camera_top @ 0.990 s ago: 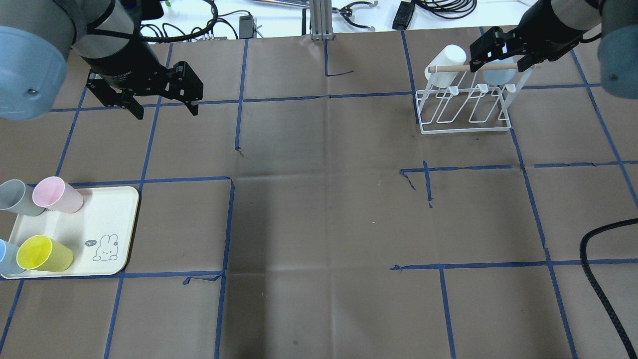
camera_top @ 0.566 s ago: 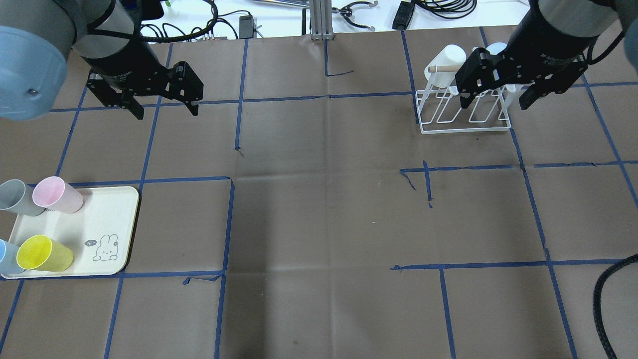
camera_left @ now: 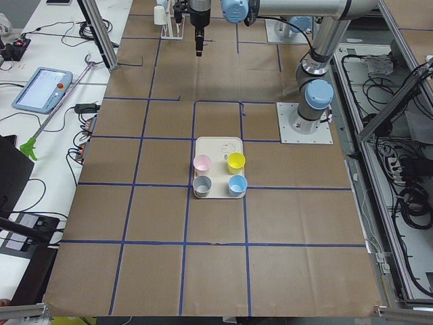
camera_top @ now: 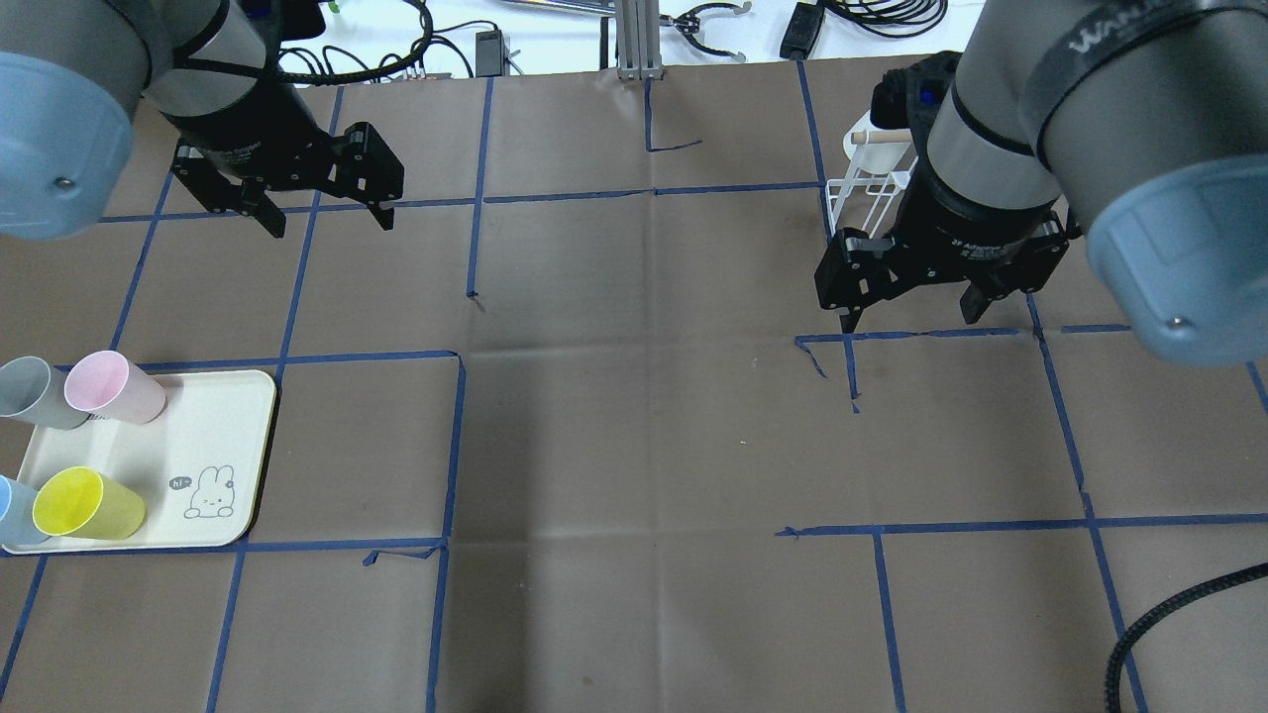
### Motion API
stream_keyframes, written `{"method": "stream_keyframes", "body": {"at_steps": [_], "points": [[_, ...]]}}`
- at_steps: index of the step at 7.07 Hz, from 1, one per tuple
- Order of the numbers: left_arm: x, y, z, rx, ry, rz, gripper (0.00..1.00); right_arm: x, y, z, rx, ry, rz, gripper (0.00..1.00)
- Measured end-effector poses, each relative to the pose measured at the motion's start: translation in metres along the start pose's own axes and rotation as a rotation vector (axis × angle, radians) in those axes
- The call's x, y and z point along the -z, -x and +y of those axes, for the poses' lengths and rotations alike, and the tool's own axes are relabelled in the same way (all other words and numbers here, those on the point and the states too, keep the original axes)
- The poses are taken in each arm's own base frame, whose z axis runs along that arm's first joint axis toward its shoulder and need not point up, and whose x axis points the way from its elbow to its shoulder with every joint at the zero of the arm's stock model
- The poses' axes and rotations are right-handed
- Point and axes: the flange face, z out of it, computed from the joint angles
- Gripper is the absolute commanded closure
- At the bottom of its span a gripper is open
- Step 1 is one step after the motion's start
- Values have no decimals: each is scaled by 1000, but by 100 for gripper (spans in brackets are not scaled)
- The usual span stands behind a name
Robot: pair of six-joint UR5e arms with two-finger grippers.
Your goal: Transfer IKEA cup to right arm and place on rack
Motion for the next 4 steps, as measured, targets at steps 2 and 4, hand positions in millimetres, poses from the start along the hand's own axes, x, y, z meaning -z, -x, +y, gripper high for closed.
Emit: {"method": "stream_keyframes", "body": {"at_steps": [2,4], "points": [[0,0,0,-1,0,-1,1,-5,-9,4,-10,2,3,0],[1,0,0,-4,-1,-1,1,4,-24,3,-43,-16,7,0]]}}
